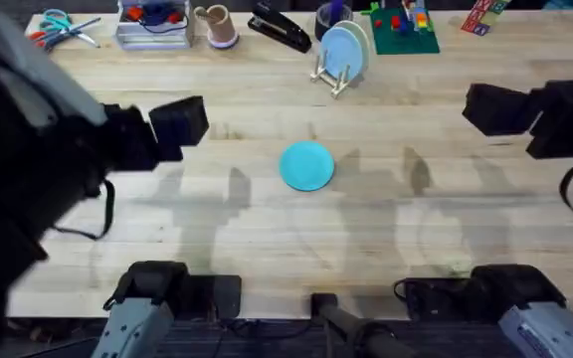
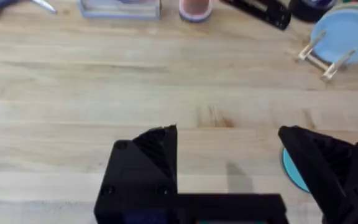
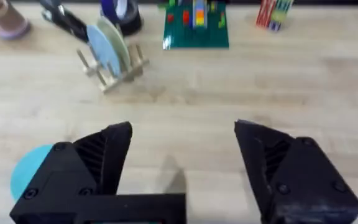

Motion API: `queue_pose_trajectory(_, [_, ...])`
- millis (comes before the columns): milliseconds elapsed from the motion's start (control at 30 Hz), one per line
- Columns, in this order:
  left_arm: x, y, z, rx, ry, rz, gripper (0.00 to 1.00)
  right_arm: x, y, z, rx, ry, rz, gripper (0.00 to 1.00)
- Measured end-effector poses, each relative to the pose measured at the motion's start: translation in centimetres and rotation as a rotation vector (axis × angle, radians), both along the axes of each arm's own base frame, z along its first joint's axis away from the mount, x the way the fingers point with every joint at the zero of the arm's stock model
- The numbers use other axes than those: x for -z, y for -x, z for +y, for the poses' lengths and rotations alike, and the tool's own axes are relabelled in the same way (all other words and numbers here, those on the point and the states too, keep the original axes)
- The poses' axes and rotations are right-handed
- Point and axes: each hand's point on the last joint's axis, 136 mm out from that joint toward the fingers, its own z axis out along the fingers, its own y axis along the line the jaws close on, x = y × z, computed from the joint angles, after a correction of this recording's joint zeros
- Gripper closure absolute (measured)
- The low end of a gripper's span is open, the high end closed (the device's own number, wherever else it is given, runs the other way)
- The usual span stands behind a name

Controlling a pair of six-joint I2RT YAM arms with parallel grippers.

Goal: Pick up the plates from the table one by one and place each into a slot on the dish rack.

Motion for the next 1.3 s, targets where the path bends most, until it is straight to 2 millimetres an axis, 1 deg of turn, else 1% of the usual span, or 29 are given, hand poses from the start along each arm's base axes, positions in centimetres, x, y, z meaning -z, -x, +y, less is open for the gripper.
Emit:
queue_pose_trajectory(100, [0.3,-0.4,-0.1,0.005,0.004,0.101,0.009,0.8,-0.4,0.0,0.0,0.0,0.103,0.007])
queue_pose_trajectory(267, [1.4,-1.0,-0.7,0.032,0.027,0.268,0.008,3.0,-0.6,0.0,0.0,0.001,0.293,0.007])
queue_pose_trajectory(367, [2.6,-1.2,-1.0,0.041,0.037,0.373,0.008,4.1,-0.7,0.0,0.0,0.002,0.395,0.007])
queue_pose_trajectory(467, [4.0,-1.5,-1.1,0.046,0.047,0.464,0.008,4.7,-1.3,0.0,0.0,0.001,0.456,0.007])
queue_pose_trajectory(567, [5.4,-1.8,-1.2,0.047,0.051,0.536,0.007,5.3,-1.9,0.0,0.0,0.002,0.488,0.007])
queue_pose_trajectory(700, [6.4,-2.0,-1.2,0.046,0.053,0.583,0.007,5.7,-2.1,0.0,0.0,0.002,0.509,0.007])
queue_pose_trajectory(1033, [6.5,-2.1,-1.2,0.047,0.053,0.588,0.013,5.7,-2.1,0.0,0.0,0.002,0.506,0.007])
queue_pose_trajectory(1067, [6.5,-2.1,-1.2,0.042,0.058,0.588,0.135,5.7,-2.1,0.0,0.0,0.002,0.507,0.007])
queue_pose_trajectory(1100, [6.5,-2.1,-1.2,0.042,0.058,0.588,0.299,5.7,-2.1,0.0,0.0,0.002,0.507,0.007])
queue_pose_trajectory(1133, [6.5,-2.1,-1.2,0.042,0.058,0.588,0.439,5.7,-2.1,0.0,0.0,0.002,0.507,0.007])
queue_pose_trajectory(1200, [6.5,-2.1,-1.4,0.048,0.065,0.588,0.764,5.7,-2.1,0.0,0.0,0.002,0.507,0.007])
queue_pose_trajectory(1233, [6.5,-2.1,-1.6,0.059,0.075,0.588,0.9,5.7,-2.1,0.0,0.0,0.002,0.507,0.006])
queue_pose_trajectory(1267, [6.4,-2.0,-2.0,0.074,0.093,0.588,0.946,5.7,-2.1,0.0,0.0,0.002,0.507,0.006])
queue_pose_trajectory(1300, [6.4,-2.0,-2.4,0.09,0.111,0.588,0.954,5.7,-2.1,0.0,0.0,0.002,0.507,0.007])
